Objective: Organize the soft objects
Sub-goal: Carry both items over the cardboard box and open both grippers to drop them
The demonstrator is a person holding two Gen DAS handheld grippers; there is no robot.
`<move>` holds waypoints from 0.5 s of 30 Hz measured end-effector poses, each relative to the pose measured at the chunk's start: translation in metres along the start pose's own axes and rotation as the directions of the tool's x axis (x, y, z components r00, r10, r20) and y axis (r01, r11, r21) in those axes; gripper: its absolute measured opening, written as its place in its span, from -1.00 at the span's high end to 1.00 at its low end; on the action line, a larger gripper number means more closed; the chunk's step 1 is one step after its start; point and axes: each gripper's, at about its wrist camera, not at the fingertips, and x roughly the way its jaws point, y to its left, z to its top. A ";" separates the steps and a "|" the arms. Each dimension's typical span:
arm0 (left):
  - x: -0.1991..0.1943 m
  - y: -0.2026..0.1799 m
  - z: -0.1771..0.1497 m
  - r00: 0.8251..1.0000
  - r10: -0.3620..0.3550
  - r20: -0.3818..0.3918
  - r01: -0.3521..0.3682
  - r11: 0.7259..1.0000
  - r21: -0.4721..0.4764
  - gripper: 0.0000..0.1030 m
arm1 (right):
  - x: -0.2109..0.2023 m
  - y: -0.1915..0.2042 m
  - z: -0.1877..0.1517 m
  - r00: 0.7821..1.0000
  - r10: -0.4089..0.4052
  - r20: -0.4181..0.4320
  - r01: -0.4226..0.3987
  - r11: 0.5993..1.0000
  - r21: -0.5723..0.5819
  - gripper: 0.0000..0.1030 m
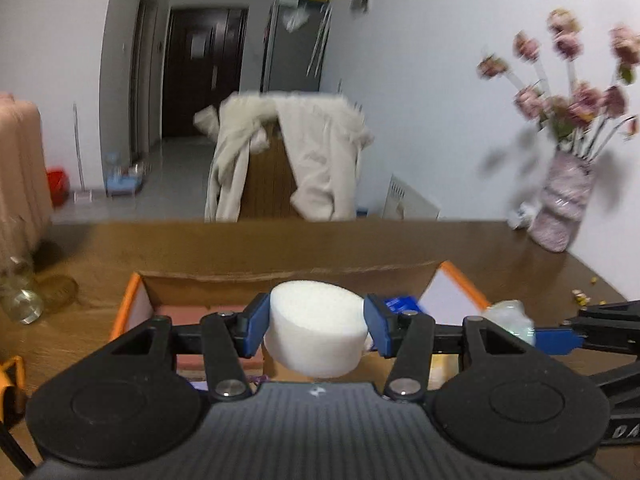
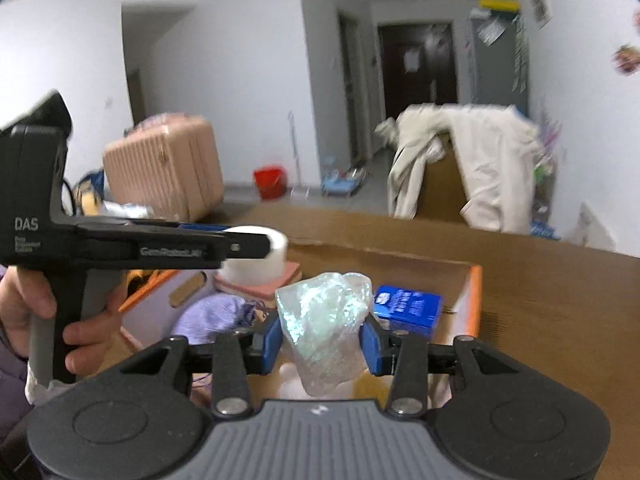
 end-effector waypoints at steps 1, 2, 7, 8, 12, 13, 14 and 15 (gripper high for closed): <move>0.012 0.004 0.000 1.000 0.010 -0.023 -0.010 1.000 -0.002 -0.02 | 0.015 -0.002 0.005 1.000 -0.003 -0.023 0.003 1.000 0.003 0.20; 0.025 0.006 0.000 0.999 0.023 -0.048 -0.023 1.000 0.003 -0.02 | 0.030 -0.004 0.009 0.999 -0.007 -0.049 0.007 1.000 -0.002 0.20; 0.058 0.021 0.003 0.987 0.010 -0.162 -0.017 0.999 -0.037 -0.05 | 0.080 -0.014 0.016 0.991 -0.023 -0.133 0.025 1.000 0.009 0.16; 0.060 0.022 0.005 0.985 0.026 -0.168 -0.031 0.999 -0.025 -0.07 | 0.086 -0.014 0.015 0.989 -0.023 -0.148 0.026 1.000 0.015 0.15; 0.068 0.027 0.005 0.974 0.027 -0.223 -0.035 0.999 -0.035 -0.24 | 0.097 -0.009 0.010 0.979 -0.043 -0.197 0.042 0.999 -0.010 0.09; 0.069 0.028 0.004 0.973 0.026 -0.231 -0.035 0.999 -0.036 -0.25 | 0.099 -0.008 0.010 0.978 -0.047 -0.203 0.045 0.999 -0.016 0.04; 0.069 0.026 0.004 0.972 0.026 -0.233 -0.034 0.999 -0.030 -0.31 | 0.100 -0.007 0.011 0.978 -0.055 -0.202 0.051 0.998 -0.024 0.00; 0.068 0.025 0.004 0.973 0.030 -0.228 -0.036 0.999 -0.023 -0.43 | 0.101 -0.009 0.011 0.978 -0.065 -0.200 0.061 0.998 -0.029 -0.09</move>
